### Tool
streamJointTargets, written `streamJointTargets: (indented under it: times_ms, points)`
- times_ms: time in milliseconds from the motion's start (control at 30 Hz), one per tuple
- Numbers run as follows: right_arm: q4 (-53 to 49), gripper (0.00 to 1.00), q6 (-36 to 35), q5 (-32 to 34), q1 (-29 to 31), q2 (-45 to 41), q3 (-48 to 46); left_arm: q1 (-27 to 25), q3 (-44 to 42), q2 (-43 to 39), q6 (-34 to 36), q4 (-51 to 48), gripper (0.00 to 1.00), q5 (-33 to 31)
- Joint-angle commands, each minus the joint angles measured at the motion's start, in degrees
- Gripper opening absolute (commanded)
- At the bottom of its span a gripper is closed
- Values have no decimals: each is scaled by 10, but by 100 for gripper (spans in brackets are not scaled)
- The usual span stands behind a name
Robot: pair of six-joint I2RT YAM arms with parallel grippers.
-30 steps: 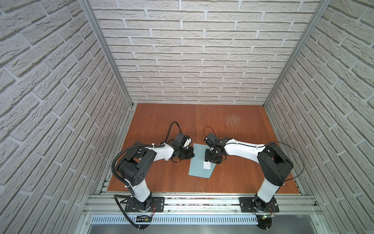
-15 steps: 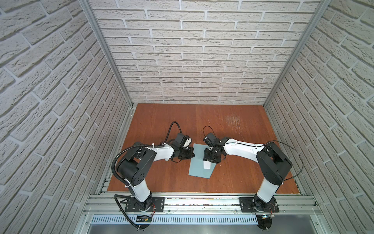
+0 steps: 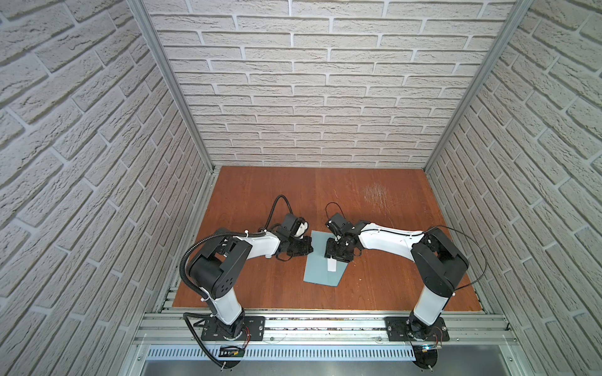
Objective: Place the letter into the envelope and seal it
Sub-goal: 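Press the card deeper into the envelope with the right gripper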
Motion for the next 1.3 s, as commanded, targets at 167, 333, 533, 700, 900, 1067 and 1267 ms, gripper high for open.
streamJointTargets:
  times_ms: [167,333,533,700,900,1067,1267]
  points:
    - [26,54,14,-18,12,26,10,-8,-15,15,5,-26,0,-1]
    - [26,54,13,-16,13,32,15,-8,-15,15,5,-25,0,0]
    - [27,54,11,-18,14,38,23,-8,-16,15,5,-25,0,1]
    - [28,54,9,-21,13,46,29,-8,-17,16,5,-24,0,2]
    - [32,54,4,-21,14,47,35,-8,-16,17,6,-24,0,4]
    - [31,54,-6,-18,13,47,44,-8,-15,19,8,-24,0,5]
    - [33,55,-17,-18,13,51,49,-8,-15,20,9,-23,0,6]
